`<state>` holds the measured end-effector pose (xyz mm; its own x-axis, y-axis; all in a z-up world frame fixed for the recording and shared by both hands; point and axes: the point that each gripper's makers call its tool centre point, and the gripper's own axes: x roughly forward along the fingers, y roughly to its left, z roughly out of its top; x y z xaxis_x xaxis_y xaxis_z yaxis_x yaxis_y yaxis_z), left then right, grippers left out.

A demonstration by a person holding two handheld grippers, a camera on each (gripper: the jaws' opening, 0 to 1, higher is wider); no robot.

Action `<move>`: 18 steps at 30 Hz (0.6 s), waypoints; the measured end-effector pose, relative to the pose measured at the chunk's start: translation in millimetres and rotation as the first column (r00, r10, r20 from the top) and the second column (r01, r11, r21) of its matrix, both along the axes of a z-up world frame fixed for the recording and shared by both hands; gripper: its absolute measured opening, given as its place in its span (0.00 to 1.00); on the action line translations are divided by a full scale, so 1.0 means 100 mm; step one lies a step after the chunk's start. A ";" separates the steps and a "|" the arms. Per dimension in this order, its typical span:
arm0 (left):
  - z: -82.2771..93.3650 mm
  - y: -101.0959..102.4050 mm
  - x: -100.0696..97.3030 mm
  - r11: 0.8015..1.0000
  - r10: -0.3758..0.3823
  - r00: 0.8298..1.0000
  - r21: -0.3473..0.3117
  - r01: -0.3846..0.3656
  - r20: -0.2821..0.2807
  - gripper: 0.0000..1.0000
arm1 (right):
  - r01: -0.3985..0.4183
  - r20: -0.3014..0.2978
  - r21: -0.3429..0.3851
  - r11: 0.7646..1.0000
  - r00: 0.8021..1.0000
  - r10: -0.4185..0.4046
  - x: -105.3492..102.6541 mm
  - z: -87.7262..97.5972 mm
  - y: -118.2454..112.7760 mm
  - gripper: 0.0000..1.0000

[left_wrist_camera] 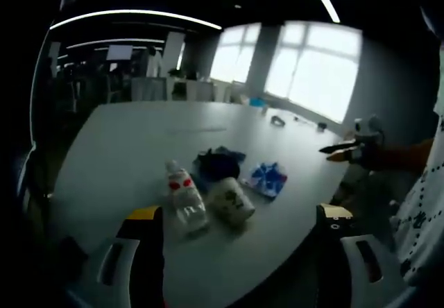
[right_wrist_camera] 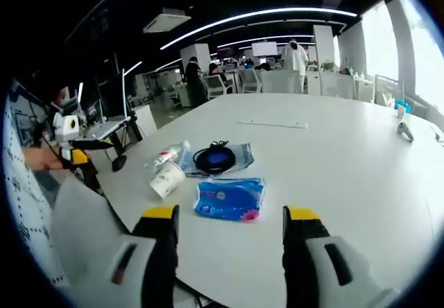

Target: Arrange the tabletop items into an orderly group along one side of the table until the central work area is clear of visible clutter.

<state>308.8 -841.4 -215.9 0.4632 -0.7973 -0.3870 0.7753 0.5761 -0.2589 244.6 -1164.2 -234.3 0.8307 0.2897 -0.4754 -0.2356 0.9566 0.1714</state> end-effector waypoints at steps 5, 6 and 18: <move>0.03 -0.02 0.02 1.000 -0.004 1.000 -0.001 0.004 0.007 0.88 | 0.000 0.005 -0.001 1.000 1.000 0.000 0.02 0.02 -0.01 0.59; 0.04 -0.03 0.03 1.000 -0.006 1.000 0.000 0.006 0.009 0.88 | 0.000 0.006 -0.002 1.000 1.000 0.000 0.02 0.02 -0.01 0.58; 0.12 -0.15 0.14 0.999 -0.032 0.999 0.003 0.032 0.036 0.86 | 0.002 0.019 -0.008 1.000 1.000 -0.002 0.09 0.05 -0.05 0.58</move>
<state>322.9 -856.4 -203.5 0.4511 -0.8111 -0.3722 0.8024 0.5512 -0.2288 253.4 -1169.1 -229.4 0.8402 0.2843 -0.4619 -0.2368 0.9584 0.1591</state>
